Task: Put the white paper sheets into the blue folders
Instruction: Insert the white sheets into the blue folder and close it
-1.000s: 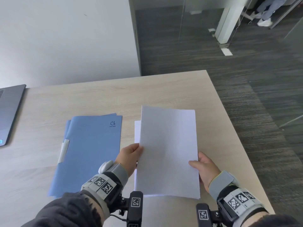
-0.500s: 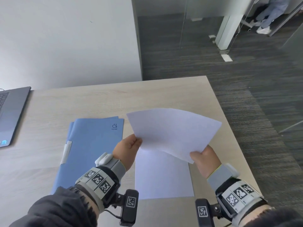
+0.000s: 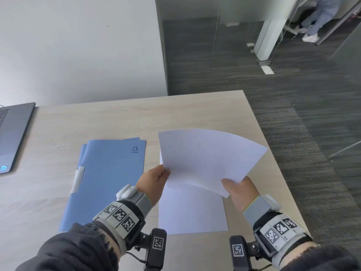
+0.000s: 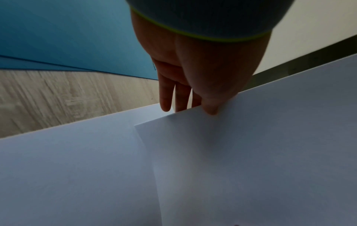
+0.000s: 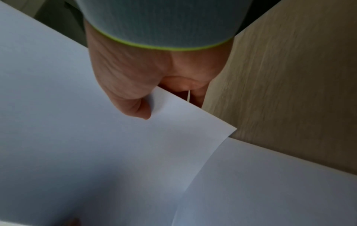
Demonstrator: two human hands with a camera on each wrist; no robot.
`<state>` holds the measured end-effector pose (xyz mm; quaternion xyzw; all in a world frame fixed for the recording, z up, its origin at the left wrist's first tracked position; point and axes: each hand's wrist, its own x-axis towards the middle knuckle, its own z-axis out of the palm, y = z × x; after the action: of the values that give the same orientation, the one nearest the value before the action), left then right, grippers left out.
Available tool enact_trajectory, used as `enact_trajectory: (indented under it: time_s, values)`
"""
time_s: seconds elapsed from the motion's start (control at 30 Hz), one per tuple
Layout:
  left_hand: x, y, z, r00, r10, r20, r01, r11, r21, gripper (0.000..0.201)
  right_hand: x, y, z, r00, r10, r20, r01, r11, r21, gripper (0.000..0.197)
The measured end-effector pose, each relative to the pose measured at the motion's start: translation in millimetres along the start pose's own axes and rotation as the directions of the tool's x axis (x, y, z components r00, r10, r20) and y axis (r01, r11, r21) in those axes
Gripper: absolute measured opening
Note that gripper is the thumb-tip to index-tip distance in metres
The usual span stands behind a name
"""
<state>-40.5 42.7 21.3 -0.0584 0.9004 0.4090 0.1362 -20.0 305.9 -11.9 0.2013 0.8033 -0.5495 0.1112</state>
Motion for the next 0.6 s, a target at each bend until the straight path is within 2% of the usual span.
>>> enact_trajectory:
  time_s: [0.13,0.23,0.3,0.4,0.5,0.6]
  values:
    - [-2.8,1.7,1.2,1.0,0.002,-0.007,-0.002,1.0,-0.008,0.028,-5.0,-4.6,-4.6,1.0,0.019,-0.008,-0.019,0.999,0.044,0.026]
    - [-0.7,-3.9,-3.2,1.0,-0.009,-0.012,0.008,0.996,-0.085,0.025,-9.3,-7.8,-6.8,0.999,-0.038,0.033,0.035,0.995,0.09,0.017]
    - [-1.0,-10.4,-6.6,0.998,-0.058,0.025,0.061,0.99,-0.13,0.026,-14.2,-8.1,-5.8,0.995,-0.065,0.076,0.054,0.988,0.142,0.02]
    - [-1.5,-29.1,-12.0,0.982,-0.175,0.073,0.186,0.963,-0.193,0.033,-20.3,-8.8,5.6,0.988,-0.008,0.155,-0.023,0.98,0.199,0.021]
    - [-7.0,-52.6,-17.4,0.964,-0.233,0.126,0.254,0.948,-0.191,0.027,-21.6,-3.3,28.4,0.97,0.068,0.233,-0.104,0.983,0.148,0.027]
    - [-18.0,-68.6,-23.2,0.956,-0.24,0.167,0.258,0.961,-0.098,0.026,-20.1,6.7,48.3,0.964,0.085,0.253,-0.109,0.991,0.081,0.027]
